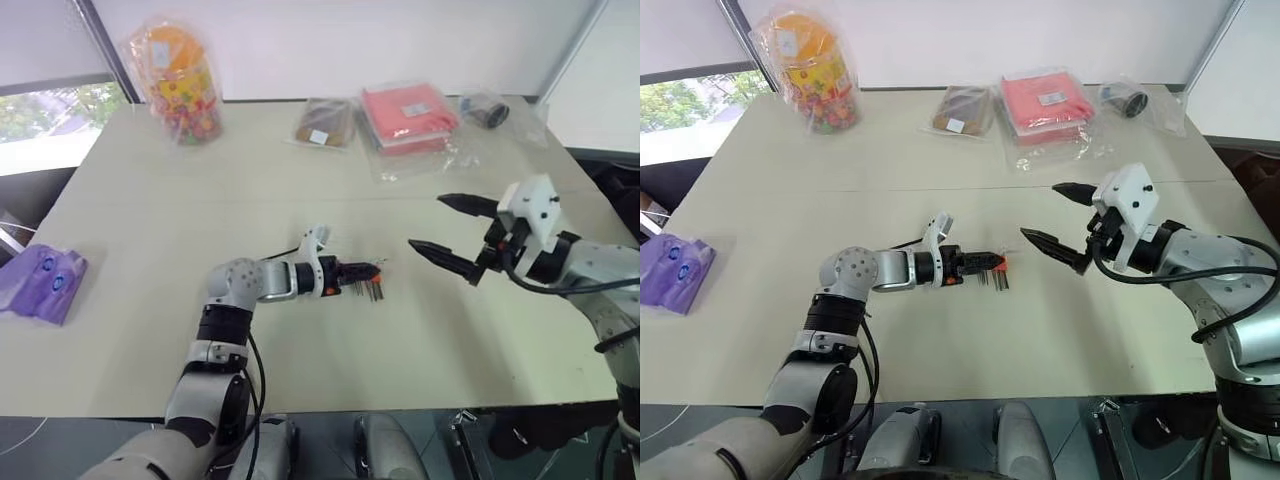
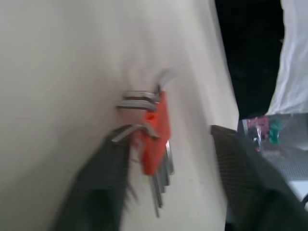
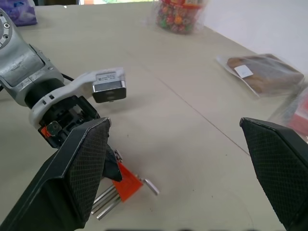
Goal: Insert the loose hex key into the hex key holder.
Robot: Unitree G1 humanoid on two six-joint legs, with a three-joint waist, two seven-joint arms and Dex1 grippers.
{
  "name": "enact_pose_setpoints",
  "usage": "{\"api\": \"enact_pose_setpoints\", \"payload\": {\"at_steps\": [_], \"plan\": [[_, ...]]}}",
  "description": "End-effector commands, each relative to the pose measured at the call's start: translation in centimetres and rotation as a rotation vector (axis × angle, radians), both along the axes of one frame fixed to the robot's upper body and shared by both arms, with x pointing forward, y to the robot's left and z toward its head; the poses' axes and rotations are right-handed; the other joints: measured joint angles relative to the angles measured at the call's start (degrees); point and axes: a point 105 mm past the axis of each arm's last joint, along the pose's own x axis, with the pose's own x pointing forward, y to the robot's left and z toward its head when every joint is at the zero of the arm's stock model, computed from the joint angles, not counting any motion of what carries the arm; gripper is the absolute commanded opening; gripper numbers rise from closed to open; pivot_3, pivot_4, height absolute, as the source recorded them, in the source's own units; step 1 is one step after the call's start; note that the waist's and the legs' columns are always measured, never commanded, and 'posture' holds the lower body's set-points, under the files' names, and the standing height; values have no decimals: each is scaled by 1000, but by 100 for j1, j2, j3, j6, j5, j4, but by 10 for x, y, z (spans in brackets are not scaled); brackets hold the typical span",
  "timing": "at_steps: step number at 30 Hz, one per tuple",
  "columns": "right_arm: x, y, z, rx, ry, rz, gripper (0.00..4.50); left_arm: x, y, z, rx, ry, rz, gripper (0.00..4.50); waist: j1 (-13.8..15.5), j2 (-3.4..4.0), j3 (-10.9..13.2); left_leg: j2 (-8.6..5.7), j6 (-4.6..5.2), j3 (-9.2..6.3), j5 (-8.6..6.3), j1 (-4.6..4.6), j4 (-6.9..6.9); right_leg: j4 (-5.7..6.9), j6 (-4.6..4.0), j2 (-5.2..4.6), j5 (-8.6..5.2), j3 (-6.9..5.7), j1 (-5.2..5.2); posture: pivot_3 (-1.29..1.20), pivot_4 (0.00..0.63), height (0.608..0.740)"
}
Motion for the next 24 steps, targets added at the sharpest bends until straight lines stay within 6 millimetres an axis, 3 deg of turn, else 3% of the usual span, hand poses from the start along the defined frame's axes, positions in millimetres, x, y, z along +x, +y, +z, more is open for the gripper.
{"api": "enact_pose_setpoints", "payload": {"at_steps": [1,6,10,14,19,24], "plan": [[-4,3,10,4,-49,17,4500,8,28,-12,177,-112,46,4437,-32,-1,-3,1,0,0,0,5,-1,0,0,0,0,1,3,0,150,740],[-1,2,10,-22,-50,38,4500,15,50,-4,356,-457,21,4437,-62,7,-8,11,-3,15,1,32,-22,4,-1,7,0,16,6,0,150,740],[0,-2,7,-104,-28,79,4500,18,61,30,390,-749,-11,4437,-20,7,-6,9,-3,14,1,23,-17,-1,-1,4,0,15,5,0,150,740],[0,-10,-5,-267,11,138,4500,26,90,73,398,-935,44,4437,55,5,-4,5,-2,8,1,3,-10,-16,-1,-1,0,8,0,0,150,740],[-3,-27,-19,-471,55,192,4500,2,121,100,389,-1028,-57,4437,72,7,-2,6,3,8,-2,-6,-11,-33,-1,-1,0,2,-1,0,150,740],[1,-40,-16,-584,35,200,4500,-30,130,104,319,-983,-154,4437,70,8,-2,7,8,9,-5,-6,-10,-36,0,-3,0,3,0,0,150,740]]}}
